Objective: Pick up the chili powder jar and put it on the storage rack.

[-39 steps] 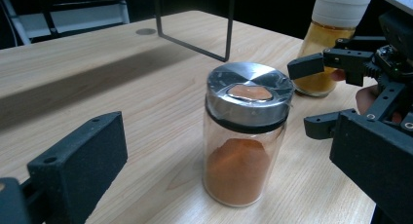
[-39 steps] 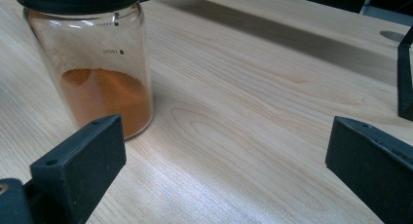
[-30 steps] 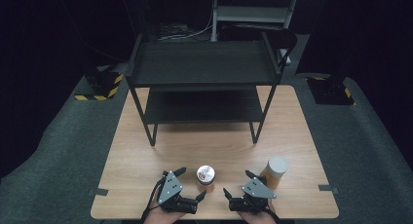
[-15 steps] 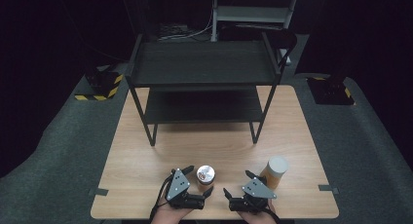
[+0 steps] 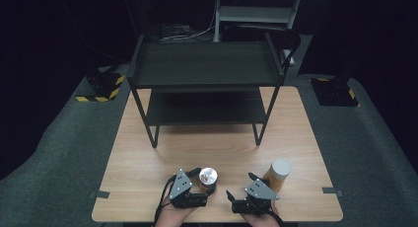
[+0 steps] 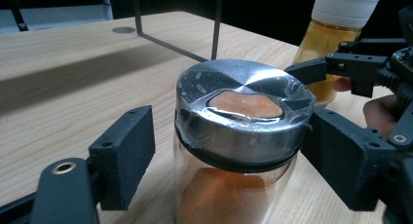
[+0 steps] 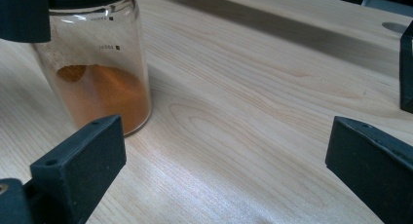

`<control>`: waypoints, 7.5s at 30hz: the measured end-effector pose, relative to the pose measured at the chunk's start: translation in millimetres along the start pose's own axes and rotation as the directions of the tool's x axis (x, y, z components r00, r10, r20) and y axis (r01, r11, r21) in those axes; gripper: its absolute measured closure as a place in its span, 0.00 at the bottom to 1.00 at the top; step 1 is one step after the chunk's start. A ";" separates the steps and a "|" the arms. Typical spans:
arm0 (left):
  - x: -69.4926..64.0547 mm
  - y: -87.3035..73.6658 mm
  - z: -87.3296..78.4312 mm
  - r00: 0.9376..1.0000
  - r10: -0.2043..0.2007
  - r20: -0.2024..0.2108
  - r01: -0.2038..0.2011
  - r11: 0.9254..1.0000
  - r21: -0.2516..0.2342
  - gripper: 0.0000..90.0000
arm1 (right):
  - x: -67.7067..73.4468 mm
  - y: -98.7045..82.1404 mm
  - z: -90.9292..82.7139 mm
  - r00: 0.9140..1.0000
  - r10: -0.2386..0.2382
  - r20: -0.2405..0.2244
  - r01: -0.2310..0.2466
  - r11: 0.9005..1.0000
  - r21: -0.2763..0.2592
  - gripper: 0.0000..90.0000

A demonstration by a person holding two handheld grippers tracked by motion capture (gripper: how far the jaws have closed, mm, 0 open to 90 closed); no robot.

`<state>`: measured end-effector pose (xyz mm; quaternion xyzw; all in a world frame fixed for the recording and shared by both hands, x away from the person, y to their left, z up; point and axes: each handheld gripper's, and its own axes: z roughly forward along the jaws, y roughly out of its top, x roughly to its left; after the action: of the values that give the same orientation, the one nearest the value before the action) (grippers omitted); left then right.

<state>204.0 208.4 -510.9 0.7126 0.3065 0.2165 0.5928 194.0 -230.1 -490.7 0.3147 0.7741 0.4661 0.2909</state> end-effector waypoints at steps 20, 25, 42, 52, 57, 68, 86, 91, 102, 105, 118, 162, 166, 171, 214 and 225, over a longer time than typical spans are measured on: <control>-3.2 -5.5 2.4 1.000 0.029 -0.004 -0.029 0.998 -0.049 0.37 | -2.2 1.6 -0.1 1.000 0.008 -0.008 -0.008 1.000 0.013 0.01; -5.7 -6.3 1.3 0.999 0.046 -0.014 -0.047 0.997 -0.056 0.38 | -2.6 1.7 0.0 1.000 0.008 -0.010 -0.008 1.000 0.014 0.01; -1.1 10.8 -28.1 0.998 0.025 -0.059 -0.032 0.994 -0.109 0.38 | -2.7 1.6 -0.3 1.000 0.009 -0.012 -0.008 1.000 0.013 0.01; -0.1 19.2 -43.4 0.996 0.038 -0.082 -0.049 0.989 -0.139 0.39 | -2.7 0.9 -0.5 1.000 0.007 -0.011 -0.007 1.000 0.009 0.01; 0.5 27.6 -51.8 0.994 0.043 -0.098 -0.057 0.987 -0.151 0.38 | -2.5 1.1 -0.5 1.000 0.007 -0.011 -0.007 1.000 0.010 0.01; 3.4 43.2 -66.7 0.990 0.041 -0.134 -0.068 0.978 -0.200 0.39 | -3.5 0.4 -0.8 1.000 0.011 -0.013 -0.011 1.000 0.007 0.01; 10.4 74.6 -80.5 0.982 0.043 -0.184 -0.090 0.962 -0.258 0.39 | -3.7 -0.1 -1.0 1.000 0.016 -0.013 -0.016 1.000 0.004 0.01; 12.5 85.6 -81.8 0.981 0.045 -0.190 -0.098 0.955 -0.279 0.39 | -3.9 0.0 -1.2 1.000 0.016 -0.014 -0.016 1.000 0.005 0.01; 14.5 109.0 -82.3 0.975 0.058 -0.216 -0.124 0.945 -0.303 0.39 | -4.5 -0.3 -1.3 1.000 0.015 -0.018 -0.015 1.000 0.003 0.01; 15.2 115.1 -82.3 0.974 0.058 -0.217 -0.126 0.942 -0.311 0.39 | -4.6 -0.5 -1.5 1.000 0.015 -0.018 -0.015 1.000 0.003 0.01; 21.0 151.9 -84.6 0.970 0.070 -0.232 -0.146 0.931 -0.333 0.39 | -4.7 -0.5 -1.5 1.000 0.013 -0.020 -0.013 1.000 0.002 0.01; 55.4 230.8 -56.1 0.964 -0.007 -0.265 -0.120 0.880 -0.460 0.39 | -5.8 -0.3 -1.6 0.999 0.003 -0.033 -0.003 1.000 0.004 0.01; 59.3 235.0 -49.2 0.963 -0.004 -0.270 -0.125 0.879 -0.460 0.39 | -6.4 -1.0 -1.8 0.999 0.005 -0.036 -0.005 1.000 0.000 0.01; 63.2 240.3 -37.2 0.960 -0.003 -0.282 -0.129 0.884 -0.449 0.38 | -5.9 -1.4 -2.0 0.999 0.000 -0.035 0.000 1.000 -0.002 0.01; 80.2 254.2 10.9 0.949 -0.044 -0.313 -0.093 0.907 -0.411 0.38 | -4.0 0.1 -1.6 1.000 -0.002 -0.027 0.002 1.000 0.006 0.01; 80.7 253.1 12.6 0.951 -0.054 -0.306 -0.080 0.909 -0.408 0.38 | -4.2 -0.4 -1.9 1.000 -0.003 -0.027 0.003 1.000 0.004 0.01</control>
<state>316.0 227.6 -270.4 0.5292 0.3379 0.3899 0.6736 195.1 -234.4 -489.6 0.3078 0.7792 0.4685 0.2803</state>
